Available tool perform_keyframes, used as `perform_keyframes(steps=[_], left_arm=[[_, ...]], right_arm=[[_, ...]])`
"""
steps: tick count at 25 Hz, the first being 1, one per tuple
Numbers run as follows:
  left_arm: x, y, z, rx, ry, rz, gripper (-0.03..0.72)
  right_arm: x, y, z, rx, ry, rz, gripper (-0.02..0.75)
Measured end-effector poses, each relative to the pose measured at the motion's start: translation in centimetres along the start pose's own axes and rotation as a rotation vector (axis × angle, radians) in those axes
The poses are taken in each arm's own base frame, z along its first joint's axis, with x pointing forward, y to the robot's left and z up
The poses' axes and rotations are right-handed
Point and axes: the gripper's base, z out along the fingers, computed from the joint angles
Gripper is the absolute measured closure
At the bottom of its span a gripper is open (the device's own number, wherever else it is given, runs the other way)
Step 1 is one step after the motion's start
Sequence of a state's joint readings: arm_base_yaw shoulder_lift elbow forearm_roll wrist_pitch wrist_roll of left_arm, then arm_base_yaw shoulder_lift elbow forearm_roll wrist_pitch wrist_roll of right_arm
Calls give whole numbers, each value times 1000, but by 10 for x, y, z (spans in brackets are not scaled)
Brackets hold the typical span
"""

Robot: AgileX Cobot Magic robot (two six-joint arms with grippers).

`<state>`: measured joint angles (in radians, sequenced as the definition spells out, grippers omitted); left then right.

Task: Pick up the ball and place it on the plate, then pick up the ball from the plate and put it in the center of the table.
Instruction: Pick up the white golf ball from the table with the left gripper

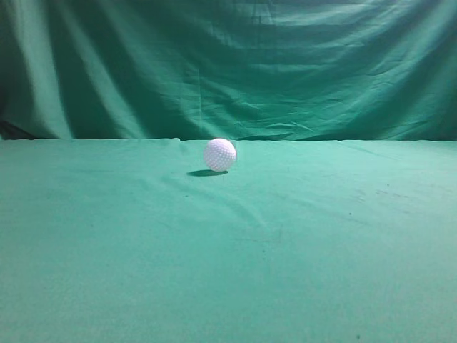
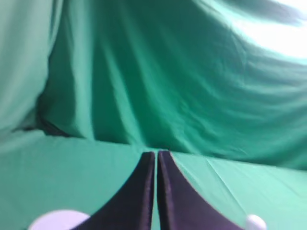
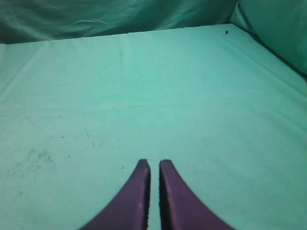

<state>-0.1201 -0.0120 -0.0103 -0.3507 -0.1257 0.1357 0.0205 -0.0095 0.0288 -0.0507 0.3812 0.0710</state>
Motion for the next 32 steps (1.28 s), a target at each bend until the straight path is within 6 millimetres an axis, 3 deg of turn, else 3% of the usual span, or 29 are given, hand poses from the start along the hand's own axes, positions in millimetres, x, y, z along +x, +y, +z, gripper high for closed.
perform_keyframes(steps=[3, 9, 18, 22, 27, 32], left_arm=[[-16, -10, 3, 39, 120, -36, 688], [-18, -20, 18, 80, 449, 10, 688], [-24, -19, 34, 42, 378, -51, 688], [-34, -25, 46, 85, 463, 32, 688], [-42, -40, 85, 207, 766, 151, 688], [-29, -57, 128, 367, 951, 235, 688]], right_arm=[[0, 0, 0, 0, 0, 0, 671], [0, 0, 0, 0, 0, 0, 671], [0, 0, 0, 0, 0, 0, 671], [0, 0, 0, 0, 0, 0, 671], [0, 0, 0, 0, 0, 0, 671], [0, 0, 0, 0, 0, 0, 671]])
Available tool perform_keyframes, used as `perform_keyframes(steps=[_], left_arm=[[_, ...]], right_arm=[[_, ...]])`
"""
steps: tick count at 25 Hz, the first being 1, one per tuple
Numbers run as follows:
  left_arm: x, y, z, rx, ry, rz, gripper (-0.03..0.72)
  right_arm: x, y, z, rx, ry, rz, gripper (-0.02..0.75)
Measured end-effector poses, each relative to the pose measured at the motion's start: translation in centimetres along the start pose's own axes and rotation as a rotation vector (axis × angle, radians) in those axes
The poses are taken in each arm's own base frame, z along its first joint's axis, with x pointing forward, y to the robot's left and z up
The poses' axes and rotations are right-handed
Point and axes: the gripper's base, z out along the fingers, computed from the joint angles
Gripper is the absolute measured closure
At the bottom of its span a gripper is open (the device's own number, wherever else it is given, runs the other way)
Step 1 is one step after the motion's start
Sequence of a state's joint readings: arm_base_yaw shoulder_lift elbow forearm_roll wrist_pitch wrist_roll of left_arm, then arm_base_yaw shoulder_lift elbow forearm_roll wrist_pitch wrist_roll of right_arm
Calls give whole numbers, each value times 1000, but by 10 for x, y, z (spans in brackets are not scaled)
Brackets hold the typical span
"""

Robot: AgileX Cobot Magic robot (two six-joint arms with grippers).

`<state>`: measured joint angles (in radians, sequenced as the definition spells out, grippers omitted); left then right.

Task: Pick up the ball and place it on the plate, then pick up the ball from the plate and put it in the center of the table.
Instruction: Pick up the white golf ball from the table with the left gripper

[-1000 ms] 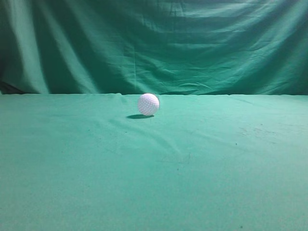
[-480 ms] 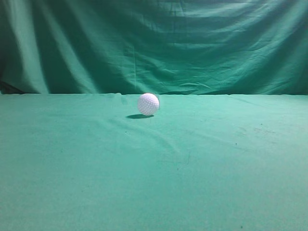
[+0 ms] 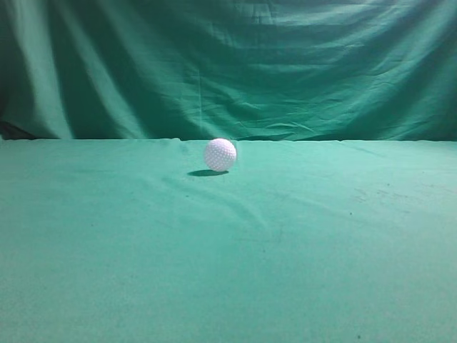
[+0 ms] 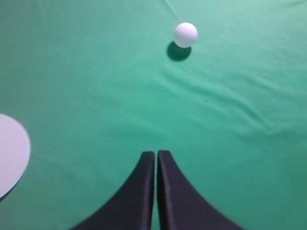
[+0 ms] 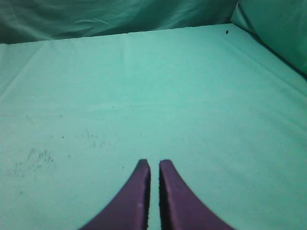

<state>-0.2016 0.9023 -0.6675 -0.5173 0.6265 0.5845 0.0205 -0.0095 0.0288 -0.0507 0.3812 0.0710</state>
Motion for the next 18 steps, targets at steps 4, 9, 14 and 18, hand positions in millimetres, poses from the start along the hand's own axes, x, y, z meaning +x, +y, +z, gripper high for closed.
perform_keyframes(steps=[4, 9, 14, 18], left_arm=[[-22, -12, 40, 98, 92, 80, 688], [-49, -23, 99, 148, 190, 174, 688], [-77, -17, 155, 156, 238, 186, 688], [-96, -14, 194, 186, 284, 194, 688]], right_arm=[[0, 0, 0, 0, 0, 0, 671], [0, 0, 0, 0, 0, 0, 671], [0, 0, 0, 0, 0, 0, 671], [0, 0, 0, 0, 0, 0, 671]])
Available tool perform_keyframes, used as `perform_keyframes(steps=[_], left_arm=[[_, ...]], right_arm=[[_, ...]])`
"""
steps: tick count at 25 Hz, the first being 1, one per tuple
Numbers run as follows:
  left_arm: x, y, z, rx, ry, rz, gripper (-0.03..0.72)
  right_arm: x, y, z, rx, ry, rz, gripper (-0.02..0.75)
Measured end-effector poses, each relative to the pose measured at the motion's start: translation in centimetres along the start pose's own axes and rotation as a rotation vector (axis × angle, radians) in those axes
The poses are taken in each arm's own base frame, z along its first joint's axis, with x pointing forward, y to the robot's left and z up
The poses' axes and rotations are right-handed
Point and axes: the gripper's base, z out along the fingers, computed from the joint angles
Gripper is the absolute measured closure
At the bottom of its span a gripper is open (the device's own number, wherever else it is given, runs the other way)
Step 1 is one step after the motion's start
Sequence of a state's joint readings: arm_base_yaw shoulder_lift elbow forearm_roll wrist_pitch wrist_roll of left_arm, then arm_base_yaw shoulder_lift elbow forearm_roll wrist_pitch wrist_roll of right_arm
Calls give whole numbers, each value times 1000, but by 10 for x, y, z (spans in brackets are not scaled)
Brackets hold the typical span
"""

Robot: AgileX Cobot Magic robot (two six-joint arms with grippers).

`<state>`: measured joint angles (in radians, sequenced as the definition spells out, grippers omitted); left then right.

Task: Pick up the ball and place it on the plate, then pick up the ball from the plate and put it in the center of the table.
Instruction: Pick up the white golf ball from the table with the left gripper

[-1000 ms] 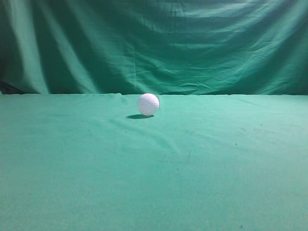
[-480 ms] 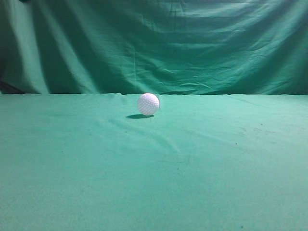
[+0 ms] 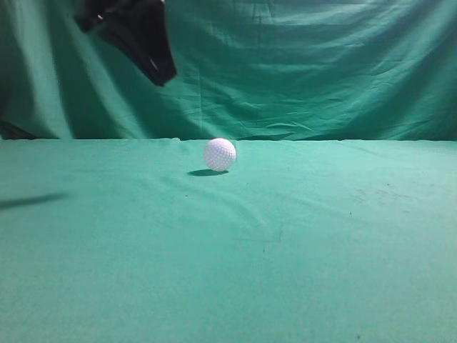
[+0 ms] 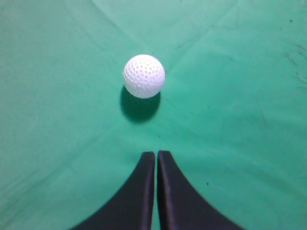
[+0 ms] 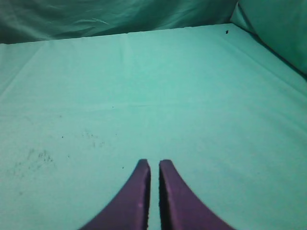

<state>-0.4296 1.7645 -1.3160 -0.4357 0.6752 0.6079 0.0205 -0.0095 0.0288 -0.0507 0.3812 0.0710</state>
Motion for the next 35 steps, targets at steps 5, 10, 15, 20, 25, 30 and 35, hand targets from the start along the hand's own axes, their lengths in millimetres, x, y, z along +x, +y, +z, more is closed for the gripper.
perform_keyframes(steps=[5, 10, 15, 20, 25, 30, 35], left_arm=[[-23, 14, 34, 35, 45, 10, 564], [-38, 22, 50, 42, 42, -43, 172], [-47, 18, 66, 52, 37, -39, 42], [-46, 11, 94, 81, 80, -21, 42], [-39, 15, 112, 78, 118, -18, 42], [-35, 17, 117, 61, 142, 4, 94], [-35, 18, 117, 57, 144, 9, 99]], right_arm=[[0, 0, 0, 0, 0, 0, 671], [0, 0, 0, 0, 0, 0, 671], [0, 0, 0, 0, 0, 0, 671], [0, 0, 0, 0, 0, 0, 671], [0, 0, 0, 0, 0, 0, 671], [0, 0, 0, 0, 0, 0, 671], [0, 0, 0, 0, 0, 0, 671]])
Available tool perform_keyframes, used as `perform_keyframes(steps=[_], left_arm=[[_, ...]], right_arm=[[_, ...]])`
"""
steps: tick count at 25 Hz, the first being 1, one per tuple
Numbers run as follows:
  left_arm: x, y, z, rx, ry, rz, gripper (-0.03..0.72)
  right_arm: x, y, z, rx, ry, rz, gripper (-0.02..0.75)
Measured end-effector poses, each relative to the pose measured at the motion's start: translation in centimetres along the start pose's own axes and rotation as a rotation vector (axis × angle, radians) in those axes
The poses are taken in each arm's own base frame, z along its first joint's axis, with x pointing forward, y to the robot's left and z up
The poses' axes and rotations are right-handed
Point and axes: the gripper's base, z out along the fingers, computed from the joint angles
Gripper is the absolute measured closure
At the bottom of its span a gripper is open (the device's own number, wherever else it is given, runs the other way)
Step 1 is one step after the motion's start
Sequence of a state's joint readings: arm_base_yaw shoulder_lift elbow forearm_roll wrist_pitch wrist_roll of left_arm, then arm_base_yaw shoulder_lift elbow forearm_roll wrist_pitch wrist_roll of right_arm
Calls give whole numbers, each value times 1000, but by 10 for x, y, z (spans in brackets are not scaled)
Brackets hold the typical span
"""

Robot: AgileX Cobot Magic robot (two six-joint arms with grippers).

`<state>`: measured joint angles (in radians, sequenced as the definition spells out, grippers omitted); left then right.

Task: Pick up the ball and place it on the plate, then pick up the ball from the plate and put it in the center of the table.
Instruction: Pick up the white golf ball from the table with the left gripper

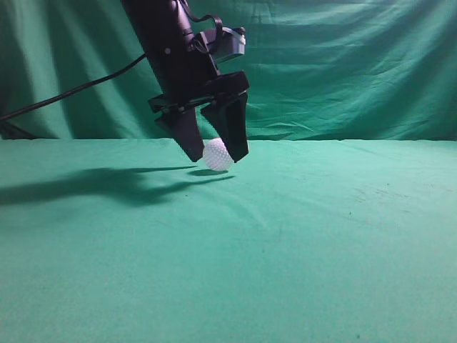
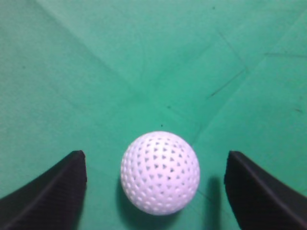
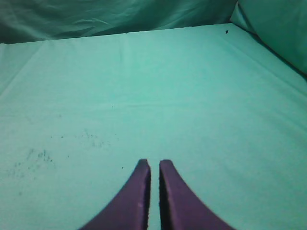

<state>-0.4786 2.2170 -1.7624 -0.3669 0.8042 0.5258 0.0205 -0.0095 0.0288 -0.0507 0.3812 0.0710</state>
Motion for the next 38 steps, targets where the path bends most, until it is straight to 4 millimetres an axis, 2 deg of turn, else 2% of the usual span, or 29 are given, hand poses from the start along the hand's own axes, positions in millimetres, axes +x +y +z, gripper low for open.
perform_keyframes(steps=[16, 21, 22, 28, 31, 38], left_arm=[[2, 3, 7, -17, 1, 7, 99], [2, 3, 8, -19, 1, 8, 368], [2, 3, 8, -19, 1, 8, 388], [1, 3, 5, -13, 17, 16, 381], [-4, 0, -11, -3, 52, 43, 381], [-22, -11, -91, -71, 38, -82, 381]], right_arm=[[0, 0, 0, 0, 0, 0, 671], [0, 0, 0, 0, 0, 0, 671], [0, 0, 0, 0, 0, 0, 671], [0, 0, 0, 0, 0, 0, 671], [0, 0, 0, 0, 0, 0, 671], [0, 0, 0, 0, 0, 0, 671]])
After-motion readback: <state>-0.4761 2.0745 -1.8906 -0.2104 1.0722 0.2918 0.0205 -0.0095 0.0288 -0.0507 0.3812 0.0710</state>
